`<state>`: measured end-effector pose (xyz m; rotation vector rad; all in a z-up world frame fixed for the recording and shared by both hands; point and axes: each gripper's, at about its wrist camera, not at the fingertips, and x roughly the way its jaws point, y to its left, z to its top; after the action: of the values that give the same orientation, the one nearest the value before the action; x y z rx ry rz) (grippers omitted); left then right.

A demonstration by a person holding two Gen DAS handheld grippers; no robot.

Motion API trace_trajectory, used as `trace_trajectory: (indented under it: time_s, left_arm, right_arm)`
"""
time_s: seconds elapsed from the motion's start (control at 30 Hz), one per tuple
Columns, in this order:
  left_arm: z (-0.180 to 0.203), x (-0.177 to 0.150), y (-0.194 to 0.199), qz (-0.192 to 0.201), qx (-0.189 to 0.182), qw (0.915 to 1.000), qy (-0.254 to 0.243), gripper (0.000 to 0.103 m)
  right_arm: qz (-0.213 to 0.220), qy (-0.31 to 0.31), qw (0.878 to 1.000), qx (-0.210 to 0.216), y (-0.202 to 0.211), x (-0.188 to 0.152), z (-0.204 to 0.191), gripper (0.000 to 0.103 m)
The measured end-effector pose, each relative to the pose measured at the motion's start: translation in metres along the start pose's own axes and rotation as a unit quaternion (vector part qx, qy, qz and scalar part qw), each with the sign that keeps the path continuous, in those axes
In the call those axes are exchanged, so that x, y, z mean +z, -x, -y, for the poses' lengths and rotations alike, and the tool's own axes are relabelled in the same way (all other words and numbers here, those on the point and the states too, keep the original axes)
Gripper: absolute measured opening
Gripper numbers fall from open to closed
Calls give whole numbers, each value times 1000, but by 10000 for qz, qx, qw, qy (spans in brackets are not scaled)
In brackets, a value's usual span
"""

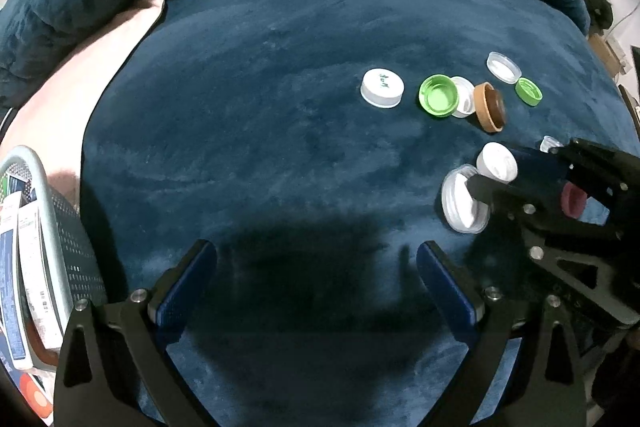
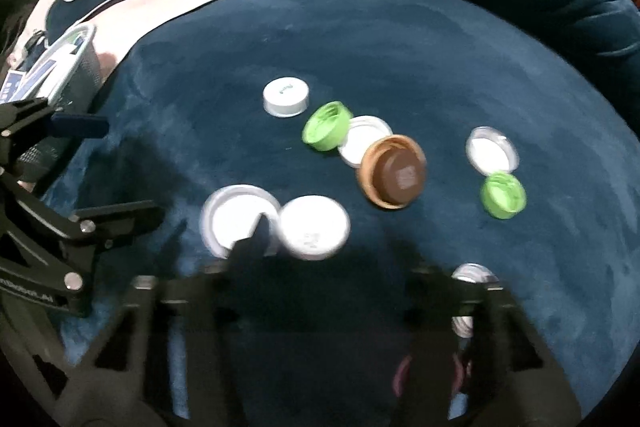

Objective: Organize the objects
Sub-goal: 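Grasp a white cap with the right gripper while the left gripper grasps a white cap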

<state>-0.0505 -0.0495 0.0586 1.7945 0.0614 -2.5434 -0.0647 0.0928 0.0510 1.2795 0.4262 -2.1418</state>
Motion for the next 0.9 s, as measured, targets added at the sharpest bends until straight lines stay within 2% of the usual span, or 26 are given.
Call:
trace_trajectory:
  time_s: [0.17,0.3,0.47,0.53,0.73,0.9]
  left_arm:
    - [8,1,2,33,-45,9999,-92,101]
    - [21,1,1,112,-153,9994,-293,101]
    - [40,-4,-2,81,-218,9981,-564,101]
    - [44,-5,-2,82,-250,9978,-612,101]
    - [58,-7,-2,235,-529,9949,-827,101]
    - [77,-9,-7,352,-659,9899,-1203,101]
  right_arm:
    - [143,-180,9995,238,13,-4,1,34]
    - [219,-638,9970,375,24,-13,13,34]
    - [156,-1668,9803,1042,27,-27,37,35]
    - [142,-1701,9810,922,27,-32,38,32]
    - [192,-1587,9843,744,35,-36,35,34]
    - [542,-1826,9793,687,54,-40,44,36]
